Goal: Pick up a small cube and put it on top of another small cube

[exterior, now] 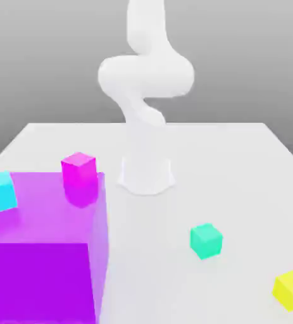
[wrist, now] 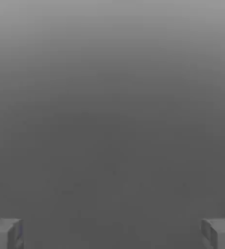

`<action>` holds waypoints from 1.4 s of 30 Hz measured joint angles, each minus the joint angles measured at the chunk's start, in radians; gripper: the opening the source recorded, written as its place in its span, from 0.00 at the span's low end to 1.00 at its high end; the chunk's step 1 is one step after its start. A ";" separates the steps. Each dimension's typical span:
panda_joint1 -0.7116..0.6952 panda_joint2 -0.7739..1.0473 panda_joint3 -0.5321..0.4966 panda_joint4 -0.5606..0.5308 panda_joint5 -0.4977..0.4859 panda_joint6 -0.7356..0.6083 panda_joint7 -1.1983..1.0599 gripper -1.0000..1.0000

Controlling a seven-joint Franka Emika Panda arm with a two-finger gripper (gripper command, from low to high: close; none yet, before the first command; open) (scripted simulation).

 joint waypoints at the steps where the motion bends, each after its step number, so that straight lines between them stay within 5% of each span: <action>1: 0.017 0.033 -0.002 -0.030 0.013 0.026 -0.010 0.50; 13: 0.206 0.430 0.068 -0.371 0.114 0.329 -0.082 0.50; 20: 0.251 0.640 0.159 -0.562 0.038 0.505 -0.024 0.50; 32: 0.344 0.936 0.035 -0.535 -0.134 0.750 0.095 0.50; 33: 0.358 0.959 0.021 -0.533 -0.136 0.769 0.099 0.00; 42: 0.343 0.927 0.036 -0.536 -0.134 0.743 0.095 0.00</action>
